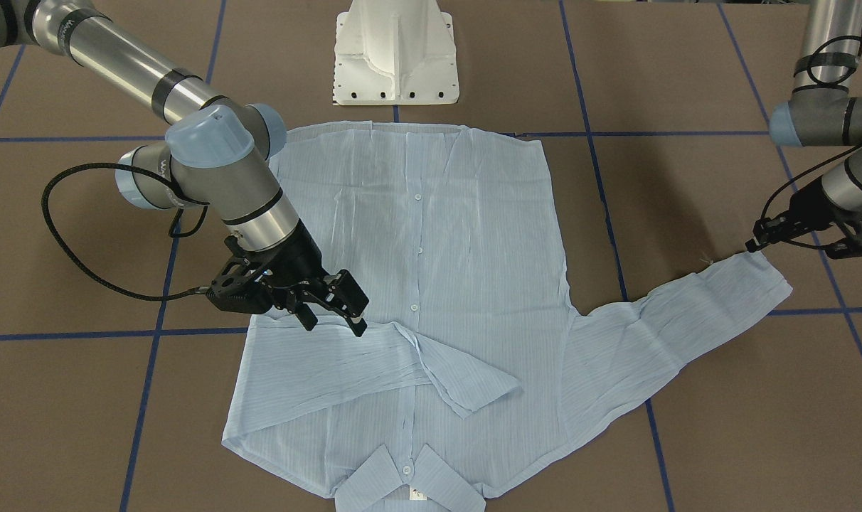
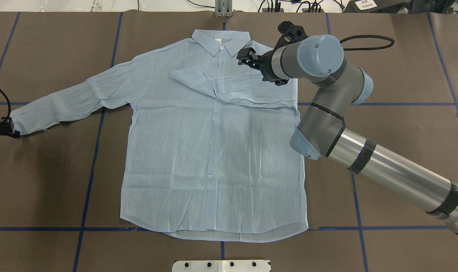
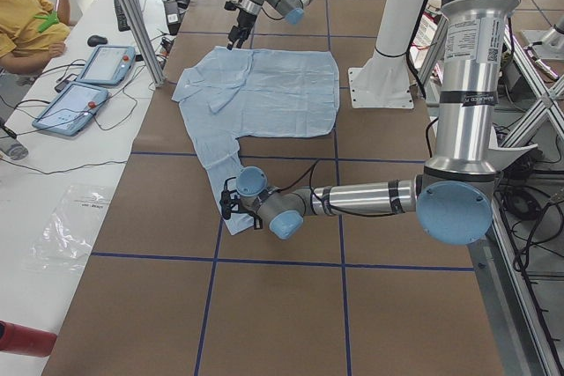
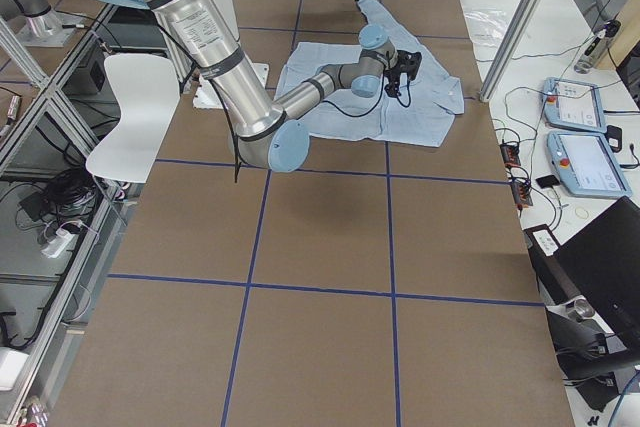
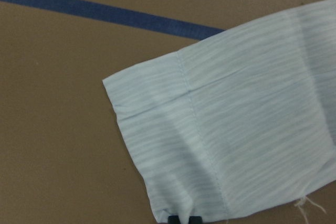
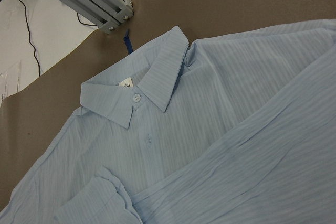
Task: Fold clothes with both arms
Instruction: 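Fold the held sleeve across with the left gripper while the right moves to the hem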
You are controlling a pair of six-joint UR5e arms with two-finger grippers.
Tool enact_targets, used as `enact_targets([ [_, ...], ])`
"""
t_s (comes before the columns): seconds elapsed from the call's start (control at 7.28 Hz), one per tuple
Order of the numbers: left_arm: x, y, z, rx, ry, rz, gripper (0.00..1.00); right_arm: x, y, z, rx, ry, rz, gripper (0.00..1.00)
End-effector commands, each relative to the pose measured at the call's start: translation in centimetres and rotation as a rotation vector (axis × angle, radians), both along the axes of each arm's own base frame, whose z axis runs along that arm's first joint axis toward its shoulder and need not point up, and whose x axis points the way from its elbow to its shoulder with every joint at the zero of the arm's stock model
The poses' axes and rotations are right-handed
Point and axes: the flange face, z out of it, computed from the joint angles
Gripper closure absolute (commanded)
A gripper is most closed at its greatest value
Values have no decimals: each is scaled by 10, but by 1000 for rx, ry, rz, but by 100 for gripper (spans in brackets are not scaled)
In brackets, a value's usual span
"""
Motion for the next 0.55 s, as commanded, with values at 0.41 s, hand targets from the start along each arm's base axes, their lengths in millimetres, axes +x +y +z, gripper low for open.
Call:
enact_targets([
  [0.41, 121, -70, -305, -45, 296, -134, 100, 46, -21, 67, 79, 147, -13, 0],
])
